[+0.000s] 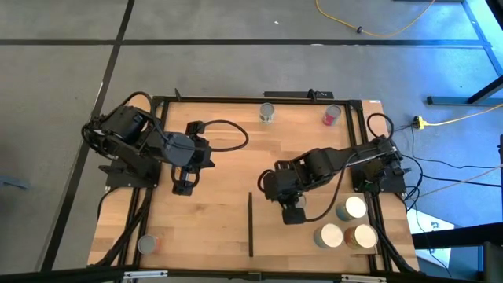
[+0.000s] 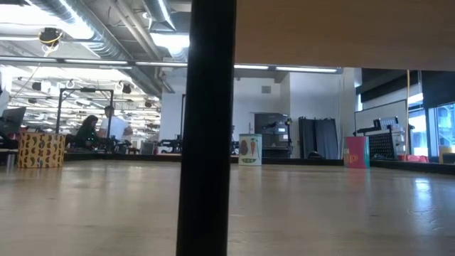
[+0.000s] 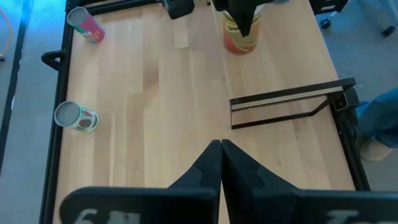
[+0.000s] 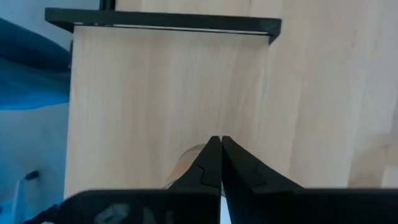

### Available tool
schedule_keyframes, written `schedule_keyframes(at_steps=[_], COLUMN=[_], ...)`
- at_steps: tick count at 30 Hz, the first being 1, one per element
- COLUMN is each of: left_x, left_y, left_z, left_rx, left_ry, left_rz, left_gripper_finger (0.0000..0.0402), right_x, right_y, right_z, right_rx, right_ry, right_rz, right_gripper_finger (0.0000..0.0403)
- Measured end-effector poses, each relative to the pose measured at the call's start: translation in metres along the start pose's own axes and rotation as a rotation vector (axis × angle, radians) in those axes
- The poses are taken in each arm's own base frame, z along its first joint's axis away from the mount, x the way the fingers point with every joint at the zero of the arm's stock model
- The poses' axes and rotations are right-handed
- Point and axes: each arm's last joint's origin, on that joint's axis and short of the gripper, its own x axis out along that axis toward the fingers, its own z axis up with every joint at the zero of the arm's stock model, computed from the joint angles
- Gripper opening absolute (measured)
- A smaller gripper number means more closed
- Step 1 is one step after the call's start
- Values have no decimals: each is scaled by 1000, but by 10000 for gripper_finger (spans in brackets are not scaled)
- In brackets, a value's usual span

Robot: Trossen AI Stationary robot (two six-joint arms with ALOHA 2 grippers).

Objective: Pick and place cans onto a shelf
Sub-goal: Put the canned green beans on the shelf

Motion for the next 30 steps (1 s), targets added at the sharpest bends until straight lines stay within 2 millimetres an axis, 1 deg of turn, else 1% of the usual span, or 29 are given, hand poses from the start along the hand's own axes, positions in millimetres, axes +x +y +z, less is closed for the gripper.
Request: schedule_keyframes(at_steps=[5, 8, 12, 30], left_x=[0, 0, 0, 0], left_y=[-1, -1, -1, -1], left_z=[0, 0, 0, 0], left_rx=[1, 1, 1, -1], left_ry=[3, 3, 3, 3], left_rz=[-18, -19, -19, -19], left_gripper_finger=[0, 0, 0, 0], right_x=[-4, -5, -4, -4], right_y=[2, -2, -6, -3], right_z=[9, 12, 9, -10], right_rx=[-32, -24, -4, 41], right_ry=[-111, -139, -106, 76], right_rz=[11, -7, -45, -40], right_gripper_finger=[6, 6, 6, 6])
